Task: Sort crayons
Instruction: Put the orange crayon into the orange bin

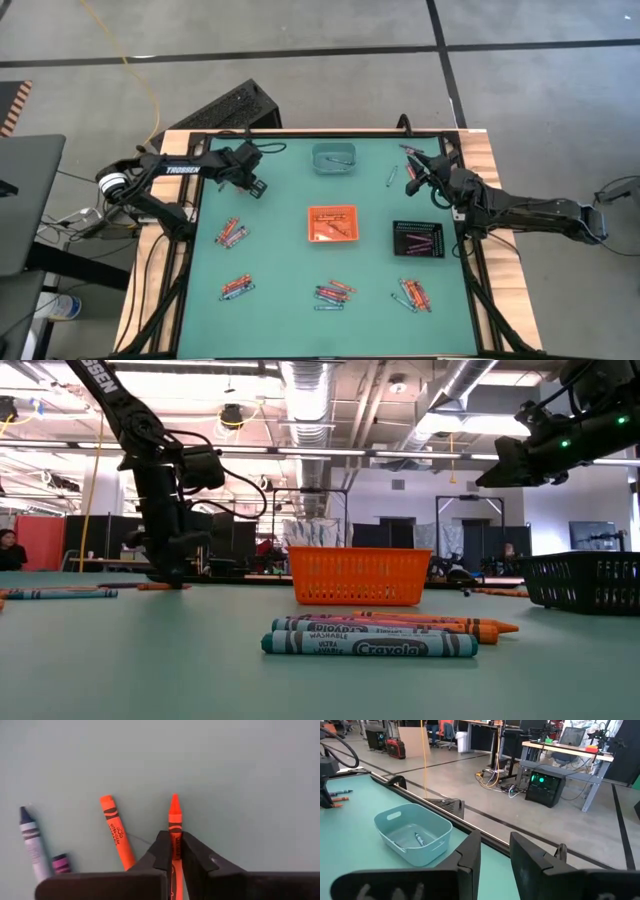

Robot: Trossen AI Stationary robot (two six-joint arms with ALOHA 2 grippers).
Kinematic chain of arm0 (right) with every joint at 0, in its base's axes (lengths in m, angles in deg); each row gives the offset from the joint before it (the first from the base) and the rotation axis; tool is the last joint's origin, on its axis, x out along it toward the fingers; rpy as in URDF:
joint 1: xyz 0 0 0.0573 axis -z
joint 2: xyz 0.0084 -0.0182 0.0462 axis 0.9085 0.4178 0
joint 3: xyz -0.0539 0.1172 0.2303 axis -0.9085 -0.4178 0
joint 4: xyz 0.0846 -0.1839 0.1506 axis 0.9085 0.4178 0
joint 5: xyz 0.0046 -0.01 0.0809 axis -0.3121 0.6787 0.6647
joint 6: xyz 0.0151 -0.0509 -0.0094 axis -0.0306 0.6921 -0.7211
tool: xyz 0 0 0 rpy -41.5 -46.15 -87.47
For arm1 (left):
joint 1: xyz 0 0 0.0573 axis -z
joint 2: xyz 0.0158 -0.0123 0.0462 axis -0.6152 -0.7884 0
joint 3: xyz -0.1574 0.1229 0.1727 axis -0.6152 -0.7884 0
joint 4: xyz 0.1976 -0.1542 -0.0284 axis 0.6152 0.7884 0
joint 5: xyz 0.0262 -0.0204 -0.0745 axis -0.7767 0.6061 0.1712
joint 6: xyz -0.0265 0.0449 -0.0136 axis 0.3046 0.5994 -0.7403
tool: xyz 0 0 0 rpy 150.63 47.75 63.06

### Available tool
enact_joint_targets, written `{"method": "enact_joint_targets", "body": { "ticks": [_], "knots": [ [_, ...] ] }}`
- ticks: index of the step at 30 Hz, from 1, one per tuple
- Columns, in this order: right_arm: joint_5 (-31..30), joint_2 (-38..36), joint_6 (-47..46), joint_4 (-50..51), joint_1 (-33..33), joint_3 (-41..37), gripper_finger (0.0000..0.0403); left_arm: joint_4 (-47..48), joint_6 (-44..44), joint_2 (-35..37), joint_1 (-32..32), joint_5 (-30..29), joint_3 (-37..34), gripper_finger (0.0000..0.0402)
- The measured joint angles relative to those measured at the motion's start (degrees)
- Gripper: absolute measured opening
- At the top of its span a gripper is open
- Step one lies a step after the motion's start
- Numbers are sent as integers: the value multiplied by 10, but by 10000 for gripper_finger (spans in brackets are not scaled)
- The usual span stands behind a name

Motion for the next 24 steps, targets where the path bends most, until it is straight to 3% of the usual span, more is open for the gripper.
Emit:
{"method": "enact_joint_targets", "body": {
  "ticks": [5,11,16,24],
  "knots": [
    [0,0,0,0,0,0,107,-3,0,-3,15,17,22,13],
    [0,0,0,0,0,0,107,-69,-3,-4,57,130,65,13],
    [-1,0,0,0,0,0,107,-178,-14,-3,119,212,88,13],
    [-1,0,0,0,0,0,107,-307,-22,-7,224,216,116,13]
  ]
}}
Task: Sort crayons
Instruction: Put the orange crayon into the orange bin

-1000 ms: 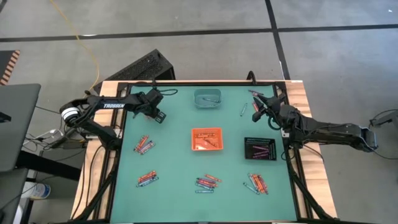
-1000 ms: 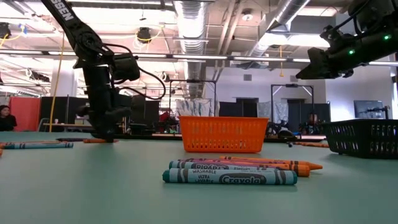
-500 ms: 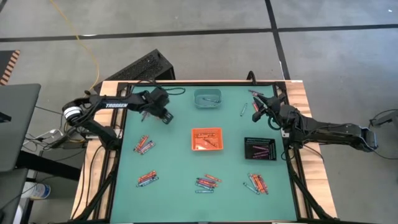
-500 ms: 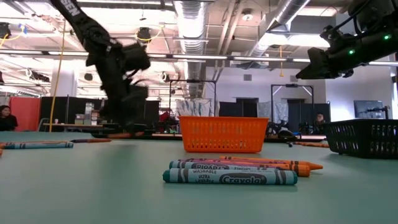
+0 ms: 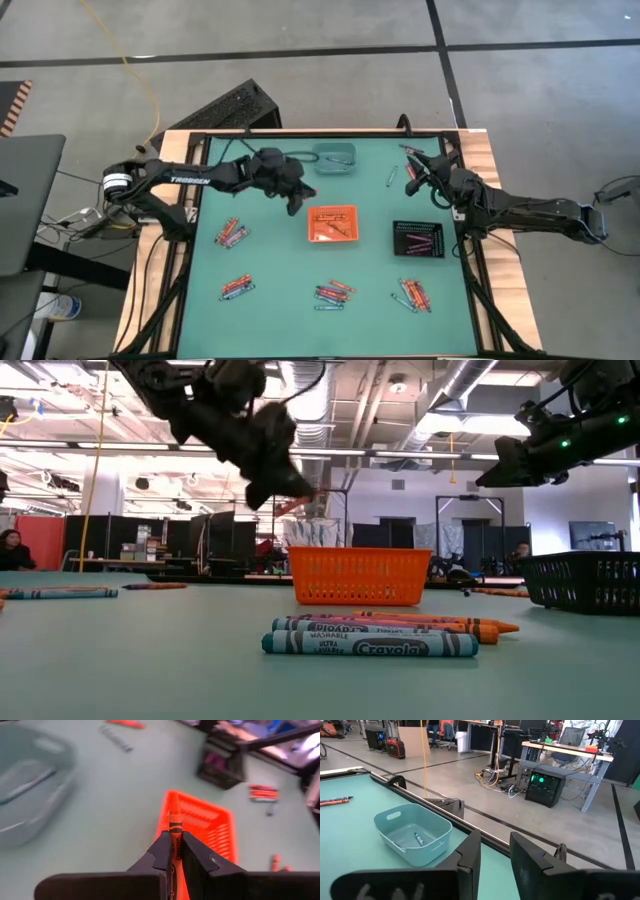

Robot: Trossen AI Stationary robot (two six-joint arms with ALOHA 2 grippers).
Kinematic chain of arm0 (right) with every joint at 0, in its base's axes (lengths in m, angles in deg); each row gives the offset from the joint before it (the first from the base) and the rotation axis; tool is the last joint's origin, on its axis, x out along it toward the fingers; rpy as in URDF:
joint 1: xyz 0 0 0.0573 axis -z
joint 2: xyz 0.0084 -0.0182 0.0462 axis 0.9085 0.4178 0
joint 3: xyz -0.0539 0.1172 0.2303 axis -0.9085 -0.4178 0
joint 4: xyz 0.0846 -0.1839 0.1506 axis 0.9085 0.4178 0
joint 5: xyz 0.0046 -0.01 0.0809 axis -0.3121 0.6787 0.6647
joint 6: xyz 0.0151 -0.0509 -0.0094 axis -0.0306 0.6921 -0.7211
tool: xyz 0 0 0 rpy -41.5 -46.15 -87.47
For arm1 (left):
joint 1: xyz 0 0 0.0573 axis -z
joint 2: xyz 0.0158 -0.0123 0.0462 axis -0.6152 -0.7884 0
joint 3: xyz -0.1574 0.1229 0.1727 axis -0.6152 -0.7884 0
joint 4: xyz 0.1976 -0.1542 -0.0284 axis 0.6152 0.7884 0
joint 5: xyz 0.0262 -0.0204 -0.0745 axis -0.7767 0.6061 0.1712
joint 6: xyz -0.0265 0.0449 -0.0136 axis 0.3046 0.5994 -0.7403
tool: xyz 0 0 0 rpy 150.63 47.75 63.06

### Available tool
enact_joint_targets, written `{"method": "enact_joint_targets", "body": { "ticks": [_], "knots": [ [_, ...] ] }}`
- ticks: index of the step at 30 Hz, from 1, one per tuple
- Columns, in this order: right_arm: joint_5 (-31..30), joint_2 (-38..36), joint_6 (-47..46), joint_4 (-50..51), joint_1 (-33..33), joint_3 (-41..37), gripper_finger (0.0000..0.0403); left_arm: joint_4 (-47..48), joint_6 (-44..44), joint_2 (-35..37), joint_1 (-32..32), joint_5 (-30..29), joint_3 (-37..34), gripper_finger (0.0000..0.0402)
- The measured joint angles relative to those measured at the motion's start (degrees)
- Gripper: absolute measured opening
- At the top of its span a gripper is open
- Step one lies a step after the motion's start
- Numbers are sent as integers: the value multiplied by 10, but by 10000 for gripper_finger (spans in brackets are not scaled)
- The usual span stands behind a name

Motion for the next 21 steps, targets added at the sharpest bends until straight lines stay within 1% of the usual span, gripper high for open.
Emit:
{"method": "enact_joint_targets", "body": {
  "ticks": [5,7,9,11,13,15,17,21],
  "knots": [
    [0,0,0,-1,0,0,107,-82,-1,-25,60,-20,3,13],
    [0,0,0,-4,0,0,107,-117,-2,-54,80,-20,6,13],
    [0,0,0,-6,0,0,107,-120,-4,-83,95,-19,19,13],
    [0,1,0,-7,-1,0,107,-116,-1,-117,107,-16,48,13],
    [2,2,0,-9,-1,0,107,-80,19,-143,112,-3,79,13],
    [5,6,0,-10,-1,0,107,-31,48,-168,115,-3,120,13],
    [10,7,0,-12,-1,0,107,39,75,-186,115,-17,160,13],
    [10,8,2,-15,-1,0,107,161,102,-220,114,-56,238,13]
  ]
}}
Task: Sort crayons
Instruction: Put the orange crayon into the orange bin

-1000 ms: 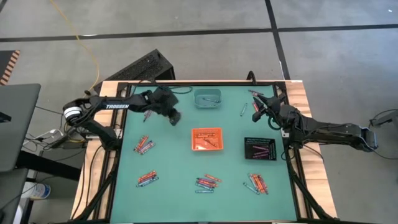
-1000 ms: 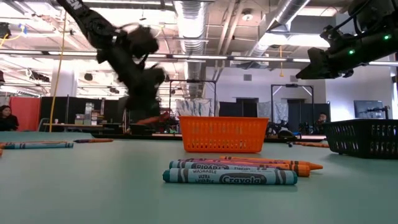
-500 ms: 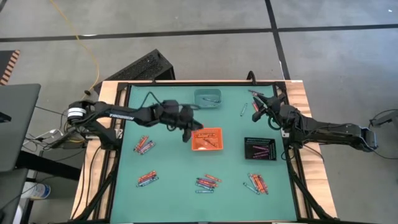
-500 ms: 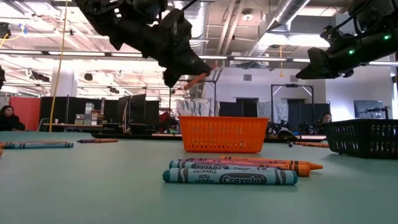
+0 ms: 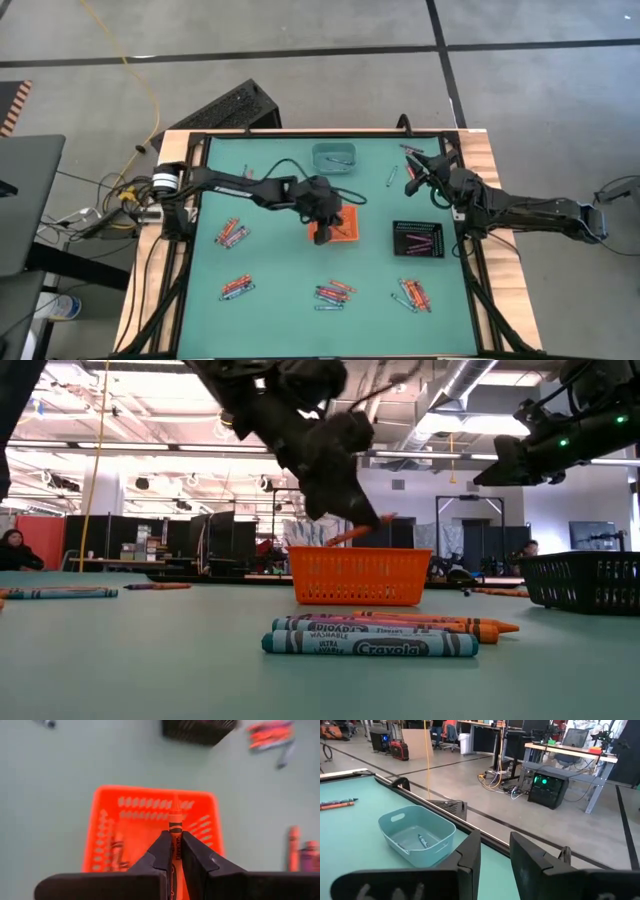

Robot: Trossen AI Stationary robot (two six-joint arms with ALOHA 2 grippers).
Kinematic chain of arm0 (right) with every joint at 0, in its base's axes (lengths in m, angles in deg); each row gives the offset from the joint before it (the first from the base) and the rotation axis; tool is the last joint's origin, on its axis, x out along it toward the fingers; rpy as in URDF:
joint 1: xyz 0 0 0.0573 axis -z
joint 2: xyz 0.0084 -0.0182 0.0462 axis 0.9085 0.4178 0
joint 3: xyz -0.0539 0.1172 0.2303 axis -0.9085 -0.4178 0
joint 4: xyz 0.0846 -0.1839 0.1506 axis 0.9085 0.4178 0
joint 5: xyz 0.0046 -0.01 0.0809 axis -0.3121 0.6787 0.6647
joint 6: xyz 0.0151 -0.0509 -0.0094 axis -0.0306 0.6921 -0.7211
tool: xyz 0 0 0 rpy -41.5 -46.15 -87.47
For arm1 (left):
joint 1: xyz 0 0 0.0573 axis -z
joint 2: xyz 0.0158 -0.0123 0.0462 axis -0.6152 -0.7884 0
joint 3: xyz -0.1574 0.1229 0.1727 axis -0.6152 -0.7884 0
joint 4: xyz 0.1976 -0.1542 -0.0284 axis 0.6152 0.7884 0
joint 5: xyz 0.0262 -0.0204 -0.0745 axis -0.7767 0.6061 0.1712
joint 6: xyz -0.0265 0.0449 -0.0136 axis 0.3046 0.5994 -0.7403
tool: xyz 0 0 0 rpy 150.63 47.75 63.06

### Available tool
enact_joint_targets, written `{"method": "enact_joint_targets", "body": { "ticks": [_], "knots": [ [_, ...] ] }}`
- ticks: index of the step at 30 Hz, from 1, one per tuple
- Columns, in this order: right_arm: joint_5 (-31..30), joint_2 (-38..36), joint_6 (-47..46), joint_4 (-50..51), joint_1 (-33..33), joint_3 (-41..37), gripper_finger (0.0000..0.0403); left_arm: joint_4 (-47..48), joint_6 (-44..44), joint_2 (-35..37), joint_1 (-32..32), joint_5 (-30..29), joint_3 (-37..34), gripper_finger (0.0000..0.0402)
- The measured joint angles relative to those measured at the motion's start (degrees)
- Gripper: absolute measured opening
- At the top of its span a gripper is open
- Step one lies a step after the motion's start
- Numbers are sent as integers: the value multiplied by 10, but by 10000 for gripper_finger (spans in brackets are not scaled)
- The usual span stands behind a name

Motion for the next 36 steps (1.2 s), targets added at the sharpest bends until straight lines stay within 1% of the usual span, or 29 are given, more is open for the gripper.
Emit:
{"method": "enact_joint_targets", "body": {
  "ticks": [3,7,19,27,29,33,36],
  "knots": [
    [0,2,12,-1,1,0,107,75,22,-21,1,-11,40,13],
    [1,7,13,-4,1,0,107,123,36,-37,2,-33,67,20],
    [1,7,13,-5,1,0,107,149,37,-35,1,-41,71,87],
    [1,7,13,-7,1,0,107,191,38,23,4,-41,71,94],
    [1,7,14,-8,1,0,107,192,40,41,10,-32,71,94],
    [1,7,13,-7,1,0,107,201,56,76,42,-5,72,94],
    [1,7,13,-7,1,0,107,249,63,96,73,12,72,94]
  ]
}}
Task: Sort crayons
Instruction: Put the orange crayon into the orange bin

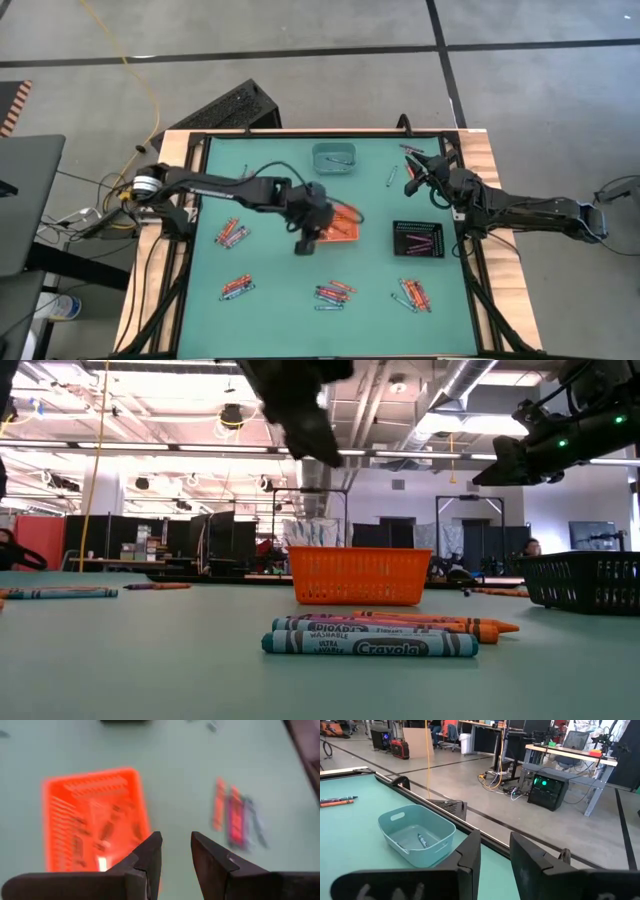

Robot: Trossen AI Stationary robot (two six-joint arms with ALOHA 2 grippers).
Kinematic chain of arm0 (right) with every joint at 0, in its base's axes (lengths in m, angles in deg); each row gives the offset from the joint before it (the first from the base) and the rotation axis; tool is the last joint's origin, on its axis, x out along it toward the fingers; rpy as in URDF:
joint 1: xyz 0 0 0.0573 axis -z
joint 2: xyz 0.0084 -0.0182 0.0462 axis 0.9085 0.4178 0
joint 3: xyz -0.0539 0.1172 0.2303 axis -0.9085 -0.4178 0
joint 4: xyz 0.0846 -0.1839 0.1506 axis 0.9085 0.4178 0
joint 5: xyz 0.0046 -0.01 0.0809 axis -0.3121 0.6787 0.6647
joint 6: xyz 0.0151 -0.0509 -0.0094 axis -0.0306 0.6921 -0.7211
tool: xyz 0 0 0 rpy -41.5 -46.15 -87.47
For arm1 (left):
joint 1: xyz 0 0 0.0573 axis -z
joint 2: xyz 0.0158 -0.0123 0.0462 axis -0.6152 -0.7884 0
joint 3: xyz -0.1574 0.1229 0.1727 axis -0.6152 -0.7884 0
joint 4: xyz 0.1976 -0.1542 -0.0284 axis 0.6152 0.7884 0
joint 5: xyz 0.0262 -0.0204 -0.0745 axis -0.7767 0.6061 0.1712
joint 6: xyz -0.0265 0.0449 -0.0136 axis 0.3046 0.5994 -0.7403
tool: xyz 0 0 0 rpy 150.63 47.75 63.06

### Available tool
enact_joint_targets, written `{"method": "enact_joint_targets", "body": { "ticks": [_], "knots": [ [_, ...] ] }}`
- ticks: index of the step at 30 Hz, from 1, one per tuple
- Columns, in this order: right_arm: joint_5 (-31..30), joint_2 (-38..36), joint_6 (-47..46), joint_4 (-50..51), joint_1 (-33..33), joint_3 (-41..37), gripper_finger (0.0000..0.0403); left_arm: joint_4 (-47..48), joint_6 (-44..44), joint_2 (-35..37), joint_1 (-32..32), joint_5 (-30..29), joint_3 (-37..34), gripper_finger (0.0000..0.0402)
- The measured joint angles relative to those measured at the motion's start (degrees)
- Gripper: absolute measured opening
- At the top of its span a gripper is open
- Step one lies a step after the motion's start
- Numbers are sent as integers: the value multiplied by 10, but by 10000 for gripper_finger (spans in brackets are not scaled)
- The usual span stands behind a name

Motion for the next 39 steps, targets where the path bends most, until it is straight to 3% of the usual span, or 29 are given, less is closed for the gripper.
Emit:
{"method": "enact_joint_targets", "body": {
  "ticks": [5,11,14,17,22,28,35,39],
  "knots": [
    [0,0,0,0,0,0,107,149,-30,30,51,3,0,94],
    [0,0,1,-6,0,0,107,323,-175,34,112,3,-16,94],
    [1,0,-5,-5,-4,0,107,370,-231,34,142,4,-33,94],
    [1,0,-11,-5,-12,0,107,393,-229,34,162,7,-47,94],
    [1,0,-11,-10,-20,0,107,374,-205,33,161,12,-84,94],
    [1,0,-4,-9,-19,0,107,315,-279,33,147,62,-150,94],
    [55,5,-27,24,-40,0,107,264,-396,33,170,56,-201,94],
    [76,4,-43,23,-65,0,107,264,-437,33,197,16,-207,94]
  ]
}}
